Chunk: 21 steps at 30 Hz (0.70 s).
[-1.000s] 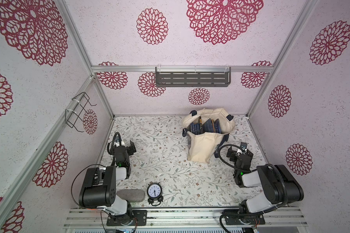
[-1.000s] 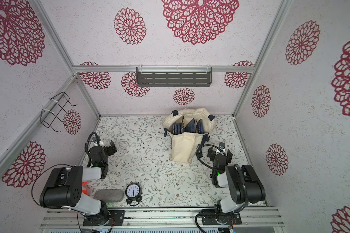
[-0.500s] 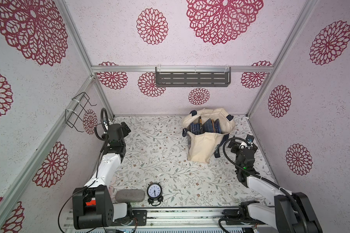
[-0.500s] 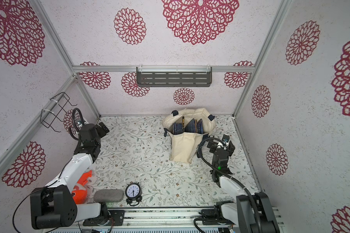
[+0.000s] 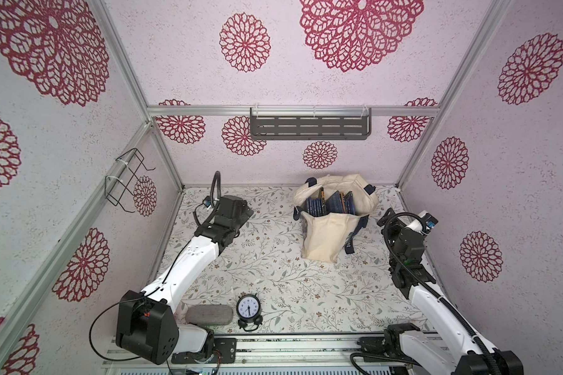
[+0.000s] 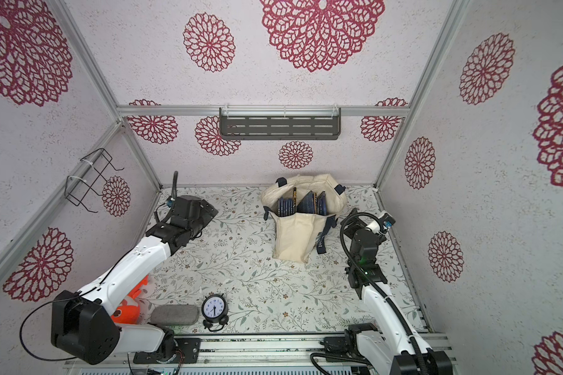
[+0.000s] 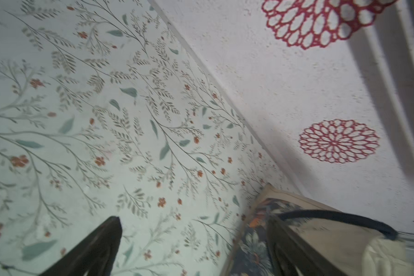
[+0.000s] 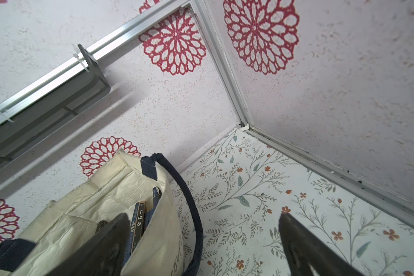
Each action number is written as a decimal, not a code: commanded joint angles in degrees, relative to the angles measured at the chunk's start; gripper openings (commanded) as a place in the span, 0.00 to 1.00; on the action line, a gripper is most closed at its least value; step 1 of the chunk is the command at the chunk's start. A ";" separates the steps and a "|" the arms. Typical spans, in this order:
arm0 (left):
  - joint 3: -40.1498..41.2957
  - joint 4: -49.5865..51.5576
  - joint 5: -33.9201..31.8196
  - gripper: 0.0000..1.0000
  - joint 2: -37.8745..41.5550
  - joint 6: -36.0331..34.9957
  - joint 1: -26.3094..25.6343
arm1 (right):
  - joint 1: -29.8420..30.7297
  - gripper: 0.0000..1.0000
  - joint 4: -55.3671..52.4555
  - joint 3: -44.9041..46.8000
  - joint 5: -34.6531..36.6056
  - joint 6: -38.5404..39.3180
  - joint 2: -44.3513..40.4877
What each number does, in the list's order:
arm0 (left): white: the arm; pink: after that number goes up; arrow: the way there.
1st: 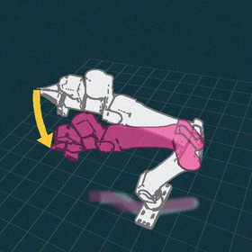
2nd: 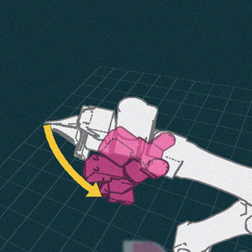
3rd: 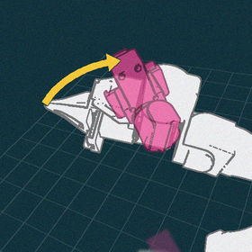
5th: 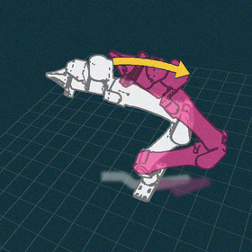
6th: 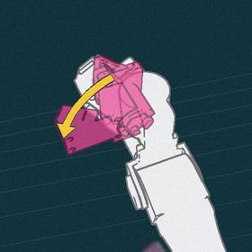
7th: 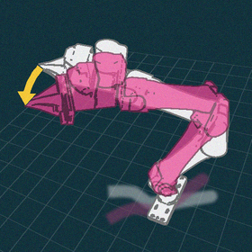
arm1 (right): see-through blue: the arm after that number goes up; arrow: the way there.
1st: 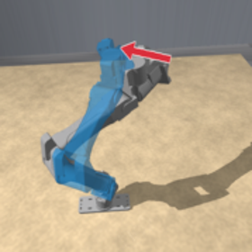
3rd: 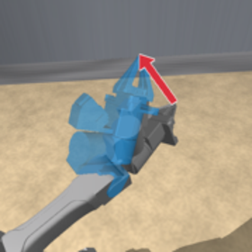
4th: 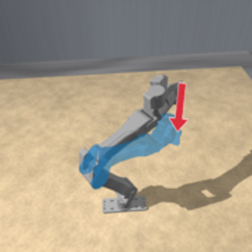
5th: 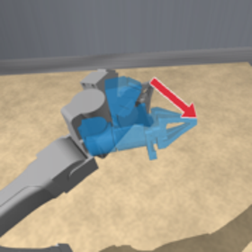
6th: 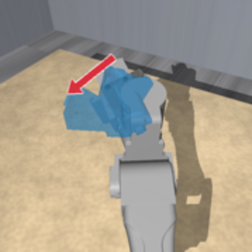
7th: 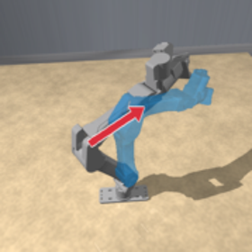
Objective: Take out the books from the canvas bag
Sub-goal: Adjust the canvas bag at the center of the board.
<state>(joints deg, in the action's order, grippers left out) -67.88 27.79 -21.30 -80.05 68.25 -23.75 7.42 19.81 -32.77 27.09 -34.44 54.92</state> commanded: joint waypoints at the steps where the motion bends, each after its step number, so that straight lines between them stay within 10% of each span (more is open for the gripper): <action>1: -7.37 12.44 -11.24 0.98 -3.23 13.79 -7.41 | -0.04 0.99 -9.64 -7.33 -1.54 -1.40 1.98; 10: -40.20 37.20 -19.78 0.98 -21.48 28.88 -25.64 | -0.04 0.99 -22.10 -17.99 -3.30 1.62 5.98; 21: -57.86 39.44 -11.71 0.98 -37.27 35.68 -32.48 | 0.27 0.99 -27.48 -23.58 -8.18 2.97 10.28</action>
<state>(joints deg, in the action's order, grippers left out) -123.15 64.27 -35.09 -114.24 99.59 -55.68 7.44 -5.26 -54.30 21.02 -32.58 64.58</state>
